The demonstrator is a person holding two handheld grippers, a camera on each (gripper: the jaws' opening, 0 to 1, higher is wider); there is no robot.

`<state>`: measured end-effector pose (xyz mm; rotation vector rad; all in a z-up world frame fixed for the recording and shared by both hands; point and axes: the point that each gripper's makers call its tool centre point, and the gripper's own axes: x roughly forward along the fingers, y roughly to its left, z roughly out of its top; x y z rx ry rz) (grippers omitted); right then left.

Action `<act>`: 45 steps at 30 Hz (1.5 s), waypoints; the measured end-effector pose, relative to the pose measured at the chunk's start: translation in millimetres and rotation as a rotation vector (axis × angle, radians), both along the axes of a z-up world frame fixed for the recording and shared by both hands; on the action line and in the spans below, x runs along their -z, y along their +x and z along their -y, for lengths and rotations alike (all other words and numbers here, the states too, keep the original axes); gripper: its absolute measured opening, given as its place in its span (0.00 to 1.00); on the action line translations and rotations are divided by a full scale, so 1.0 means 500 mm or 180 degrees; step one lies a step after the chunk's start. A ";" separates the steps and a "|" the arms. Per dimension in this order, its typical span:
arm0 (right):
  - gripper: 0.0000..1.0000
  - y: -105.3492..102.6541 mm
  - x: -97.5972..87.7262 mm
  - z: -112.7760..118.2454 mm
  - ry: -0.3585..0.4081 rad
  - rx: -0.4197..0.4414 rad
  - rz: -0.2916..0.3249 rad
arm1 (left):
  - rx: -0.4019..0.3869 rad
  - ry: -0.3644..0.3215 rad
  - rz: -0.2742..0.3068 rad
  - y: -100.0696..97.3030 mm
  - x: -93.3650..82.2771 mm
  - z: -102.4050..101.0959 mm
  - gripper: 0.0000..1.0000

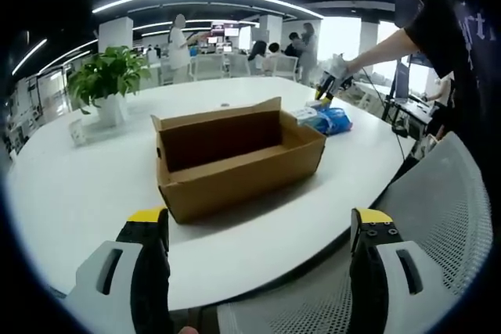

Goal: Operate the shoe box by opening the lid, removing the specified soft item, and placing it in the target area until the item is outside and the box remains undamaged.

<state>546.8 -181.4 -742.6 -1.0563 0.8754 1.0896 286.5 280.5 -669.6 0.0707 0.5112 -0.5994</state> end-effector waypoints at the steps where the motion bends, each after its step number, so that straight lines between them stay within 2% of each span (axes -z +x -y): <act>1: 0.14 0.002 0.003 0.004 -0.0006 0.0019 -0.0012 | 0.0001 0.0004 -0.0006 0.000 0.001 0.000 0.95; 28: 0.15 0.009 0.006 0.023 -0.0155 -0.0015 -0.0060 | 0.0022 0.0014 -0.0039 -0.001 0.004 0.001 0.95; 45: 0.19 0.026 0.005 0.030 -0.0220 0.0065 0.0023 | 0.0022 0.0010 -0.0030 0.000 0.004 0.000 0.95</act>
